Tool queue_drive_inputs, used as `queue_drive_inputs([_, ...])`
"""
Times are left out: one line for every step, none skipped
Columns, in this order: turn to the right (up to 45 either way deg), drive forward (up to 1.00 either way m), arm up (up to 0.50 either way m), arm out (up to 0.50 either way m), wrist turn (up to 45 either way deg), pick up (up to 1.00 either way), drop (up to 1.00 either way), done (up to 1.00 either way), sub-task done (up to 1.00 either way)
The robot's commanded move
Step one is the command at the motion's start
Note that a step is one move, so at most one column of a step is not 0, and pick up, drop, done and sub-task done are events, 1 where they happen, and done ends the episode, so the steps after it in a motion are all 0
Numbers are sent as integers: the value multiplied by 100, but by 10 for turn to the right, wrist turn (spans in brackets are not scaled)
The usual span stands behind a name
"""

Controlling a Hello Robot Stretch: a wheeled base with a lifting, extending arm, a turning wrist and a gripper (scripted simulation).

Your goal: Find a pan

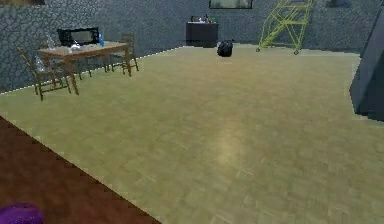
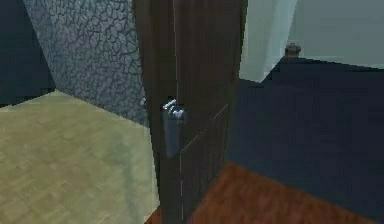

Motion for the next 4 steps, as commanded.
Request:
queue_drive_inputs([0, 100, 0, 0, 0, 0, 0, 0, 0])
queue_drive_inputs([0, 100, 0, 0, 0, 0, 0, 0, 0])
queue_drive_inputs([0, 100, 0, 0, 0, 0, 0, 0, 0])
queue_drive_inputs([0, 100, 0, 0, 0, 0, 0, 0, 0])
